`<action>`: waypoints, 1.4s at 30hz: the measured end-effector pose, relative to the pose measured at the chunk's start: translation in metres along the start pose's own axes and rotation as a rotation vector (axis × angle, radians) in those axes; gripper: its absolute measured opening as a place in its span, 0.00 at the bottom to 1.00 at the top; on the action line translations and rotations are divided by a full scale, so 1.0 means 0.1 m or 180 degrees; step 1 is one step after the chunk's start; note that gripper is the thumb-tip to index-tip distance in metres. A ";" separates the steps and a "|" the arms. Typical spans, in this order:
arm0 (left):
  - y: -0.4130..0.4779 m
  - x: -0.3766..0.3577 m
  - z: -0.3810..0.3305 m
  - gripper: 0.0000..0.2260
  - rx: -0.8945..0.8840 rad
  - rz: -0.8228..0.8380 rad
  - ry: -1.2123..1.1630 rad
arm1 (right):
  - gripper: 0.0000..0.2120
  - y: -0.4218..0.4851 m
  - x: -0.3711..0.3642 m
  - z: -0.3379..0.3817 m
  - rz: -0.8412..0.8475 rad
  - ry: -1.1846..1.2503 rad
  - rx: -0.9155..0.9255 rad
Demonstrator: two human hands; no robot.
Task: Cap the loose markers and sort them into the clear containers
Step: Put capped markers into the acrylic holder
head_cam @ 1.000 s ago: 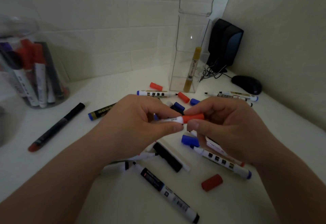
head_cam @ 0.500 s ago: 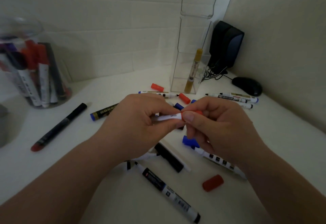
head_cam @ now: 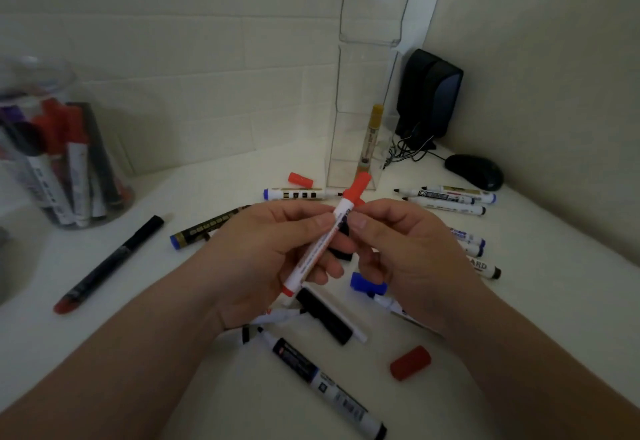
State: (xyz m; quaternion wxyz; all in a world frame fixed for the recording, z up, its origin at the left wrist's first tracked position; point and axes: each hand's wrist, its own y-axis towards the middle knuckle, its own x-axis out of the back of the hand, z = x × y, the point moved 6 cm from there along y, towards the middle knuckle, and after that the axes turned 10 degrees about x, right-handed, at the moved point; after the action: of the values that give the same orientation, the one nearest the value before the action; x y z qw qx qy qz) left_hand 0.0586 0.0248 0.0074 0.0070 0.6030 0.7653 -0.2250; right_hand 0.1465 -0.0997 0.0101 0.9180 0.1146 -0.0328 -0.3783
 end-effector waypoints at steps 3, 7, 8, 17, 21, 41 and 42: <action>-0.01 -0.01 -0.01 0.07 -0.0081 -0.0037 0.0319 | 0.12 0.00 0.04 0.00 -0.0178 -0.0049 -0.0026; -0.06 -0.04 -0.08 0.07 -0.0445 -0.0497 0.0963 | 0.08 -0.01 0.03 0.06 -0.0302 -0.0125 0.0050; -0.09 0.01 -0.14 0.05 -0.0696 -0.0876 0.1262 | 0.08 0.00 0.02 0.09 -0.0343 -0.0196 0.0071; -0.24 0.48 -0.51 0.23 -0.1674 -0.2641 0.3078 | 0.04 0.48 0.15 1.04 -0.1438 -0.1671 0.1650; -0.17 0.49 -0.46 0.22 -0.1448 -0.2586 0.3210 | 0.03 0.87 0.24 1.20 -0.1895 -0.2133 0.1964; -0.14 0.51 -0.42 0.21 -0.1537 -0.2612 0.3205 | 0.02 0.58 0.38 0.67 -0.0537 -0.3305 0.0705; -0.13 0.50 -0.41 0.21 -0.1520 -0.2599 0.3214 | 0.01 0.48 0.39 0.62 -0.0214 -0.3450 0.0494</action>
State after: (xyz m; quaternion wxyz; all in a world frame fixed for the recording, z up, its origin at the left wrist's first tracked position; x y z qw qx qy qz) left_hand 0.0432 0.0828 0.0343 -0.3030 0.2794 0.8692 0.2733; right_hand 0.1986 -0.1058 0.0806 0.7459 -0.0283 -0.5252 -0.4088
